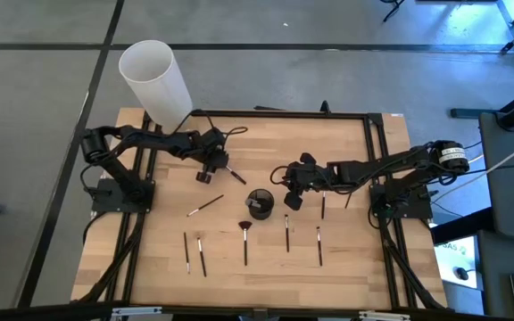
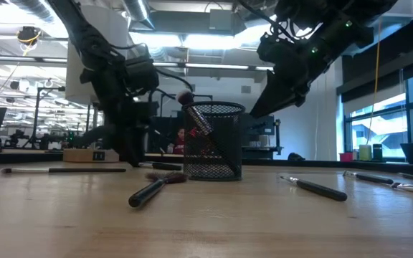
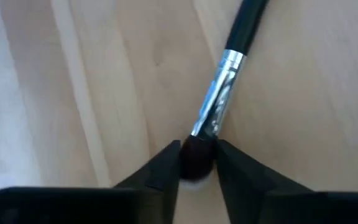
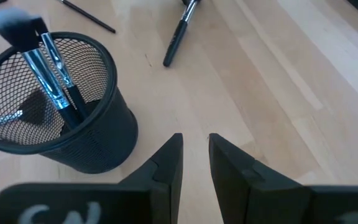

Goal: Pick & Place Makeup Brushes
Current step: Put the powder brush into the makeup organizer

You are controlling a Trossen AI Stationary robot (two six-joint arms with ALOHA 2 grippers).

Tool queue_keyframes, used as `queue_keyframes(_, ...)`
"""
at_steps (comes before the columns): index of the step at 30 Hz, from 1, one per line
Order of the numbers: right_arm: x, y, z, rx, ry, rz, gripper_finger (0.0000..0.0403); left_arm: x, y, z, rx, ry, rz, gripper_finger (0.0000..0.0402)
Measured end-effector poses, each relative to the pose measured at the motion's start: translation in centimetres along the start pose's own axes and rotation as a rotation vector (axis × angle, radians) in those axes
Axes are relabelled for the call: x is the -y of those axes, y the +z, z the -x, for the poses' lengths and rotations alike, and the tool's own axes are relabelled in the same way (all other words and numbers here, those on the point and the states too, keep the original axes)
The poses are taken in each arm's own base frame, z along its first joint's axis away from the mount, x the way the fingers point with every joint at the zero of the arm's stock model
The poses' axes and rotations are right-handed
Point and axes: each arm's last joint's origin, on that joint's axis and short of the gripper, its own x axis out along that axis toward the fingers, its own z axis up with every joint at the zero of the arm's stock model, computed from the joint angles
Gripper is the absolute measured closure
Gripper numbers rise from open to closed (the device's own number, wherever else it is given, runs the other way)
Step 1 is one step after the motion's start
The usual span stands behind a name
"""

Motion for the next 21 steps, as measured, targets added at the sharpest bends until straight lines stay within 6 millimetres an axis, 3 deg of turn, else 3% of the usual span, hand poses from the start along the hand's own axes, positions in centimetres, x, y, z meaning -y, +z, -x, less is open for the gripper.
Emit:
queue_keyframes(6,0.0,0.0,0.0,0.0,0.0,-0.008,0.0324,-0.1,0.1,0.8,-0.062,0.095,-0.032,0.0391)
queue_keyframes(10,0.0,0.0,0.0,0.0,0.0,-0.011,0.0324,0.5,1.0,2.0,-0.187,0.244,-0.177,0.039)
queue_keyframes(14,0.0,0.0,0.0,0.0,0.0,-0.013,0.0324,1.8,3.1,4.0,-0.279,0.426,-0.42,0.039)
queue_keyframes(21,0.1,0.0,0.0,0.01,-0.033,-0.016,0.0324,4.3,8.2,8.4,-0.151,0.79,-0.658,0.0392)
